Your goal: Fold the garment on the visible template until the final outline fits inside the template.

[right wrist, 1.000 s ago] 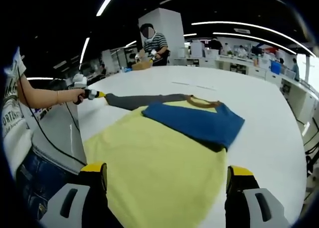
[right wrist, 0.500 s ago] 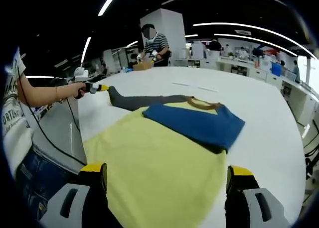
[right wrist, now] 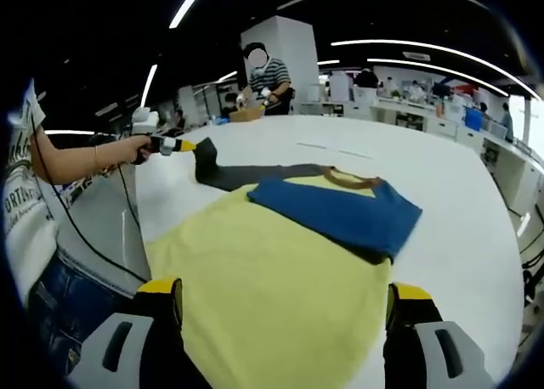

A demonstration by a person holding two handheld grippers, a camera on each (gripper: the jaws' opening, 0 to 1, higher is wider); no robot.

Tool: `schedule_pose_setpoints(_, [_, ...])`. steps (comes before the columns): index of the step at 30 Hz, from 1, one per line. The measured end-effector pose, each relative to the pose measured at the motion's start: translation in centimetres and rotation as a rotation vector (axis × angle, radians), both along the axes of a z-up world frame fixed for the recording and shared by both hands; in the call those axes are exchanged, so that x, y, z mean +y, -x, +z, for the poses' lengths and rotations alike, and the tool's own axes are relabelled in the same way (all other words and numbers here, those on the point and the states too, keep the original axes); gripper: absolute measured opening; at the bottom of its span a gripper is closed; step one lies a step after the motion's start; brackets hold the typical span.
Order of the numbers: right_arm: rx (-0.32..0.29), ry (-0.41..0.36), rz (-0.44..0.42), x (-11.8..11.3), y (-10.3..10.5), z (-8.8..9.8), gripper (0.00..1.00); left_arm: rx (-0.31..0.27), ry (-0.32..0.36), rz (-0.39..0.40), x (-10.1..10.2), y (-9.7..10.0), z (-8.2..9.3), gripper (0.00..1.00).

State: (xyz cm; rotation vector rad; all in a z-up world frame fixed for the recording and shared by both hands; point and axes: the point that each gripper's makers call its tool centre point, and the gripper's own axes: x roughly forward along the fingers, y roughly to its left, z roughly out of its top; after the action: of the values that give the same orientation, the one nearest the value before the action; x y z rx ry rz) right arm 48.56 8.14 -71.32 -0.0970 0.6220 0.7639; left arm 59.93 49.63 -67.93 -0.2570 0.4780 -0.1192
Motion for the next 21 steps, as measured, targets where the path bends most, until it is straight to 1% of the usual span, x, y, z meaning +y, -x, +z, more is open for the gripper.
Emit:
schedule_pose_setpoints(3, [0.002, 0.004, 0.004, 0.2, 0.0, -0.1, 0.99, -0.012, 0.011, -0.038, -1.5, -0.6, 0.4, 0.01])
schedule_pose_setpoints(5, [0.000, 0.004, 0.005, 0.2, 0.0, -0.1, 0.99, -0.003, 0.032, -0.061, -2.5, -0.8, 0.4, 0.01])
schedule_pose_setpoints(8, [-0.001, -0.001, 0.009, 0.5, 0.1, -0.1, 0.99, -0.009, 0.034, -0.093, -3.9, -1.5, 0.4, 0.01])
schedule_pose_setpoints(15, [-0.004, -0.004, 0.013, 0.7, 0.1, 0.1, 0.99, -0.010, 0.061, -0.151, -6.8, -2.4, 0.5, 0.01])
schedule_pose_setpoints(21, [-0.007, -0.005, 0.010, 0.6, 0.1, 0.2, 0.99, -0.025, 0.071, -0.196, -9.3, -3.1, 1.1, 0.01])
